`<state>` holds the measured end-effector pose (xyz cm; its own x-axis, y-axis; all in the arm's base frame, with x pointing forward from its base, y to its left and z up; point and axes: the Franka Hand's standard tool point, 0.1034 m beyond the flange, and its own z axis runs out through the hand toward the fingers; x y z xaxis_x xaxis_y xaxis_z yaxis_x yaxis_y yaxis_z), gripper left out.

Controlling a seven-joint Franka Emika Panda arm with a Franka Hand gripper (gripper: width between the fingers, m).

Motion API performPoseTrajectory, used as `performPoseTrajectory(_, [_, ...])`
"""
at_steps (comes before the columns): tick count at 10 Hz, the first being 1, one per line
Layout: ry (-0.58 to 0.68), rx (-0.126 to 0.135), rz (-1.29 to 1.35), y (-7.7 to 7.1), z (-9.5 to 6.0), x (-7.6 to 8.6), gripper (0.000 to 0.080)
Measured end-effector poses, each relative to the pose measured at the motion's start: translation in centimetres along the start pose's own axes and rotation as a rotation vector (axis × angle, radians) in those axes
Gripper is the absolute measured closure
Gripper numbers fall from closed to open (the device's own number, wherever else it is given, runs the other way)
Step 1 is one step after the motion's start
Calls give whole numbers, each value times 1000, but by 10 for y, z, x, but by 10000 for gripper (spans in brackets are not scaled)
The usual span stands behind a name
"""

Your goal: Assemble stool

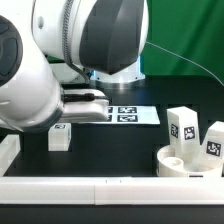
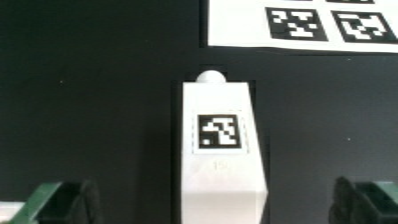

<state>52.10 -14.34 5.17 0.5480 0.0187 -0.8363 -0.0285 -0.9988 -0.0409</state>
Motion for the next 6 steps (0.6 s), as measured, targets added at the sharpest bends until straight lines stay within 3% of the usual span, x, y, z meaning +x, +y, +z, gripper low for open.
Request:
performPoseTrajectory(2, [-63,15,15,2,28,11,151])
performPoseTrajectory(4, [-50,-5,5,-5,39,21,151])
performPoseTrajectory(6, [-66,-10,21,-6,46,17,151])
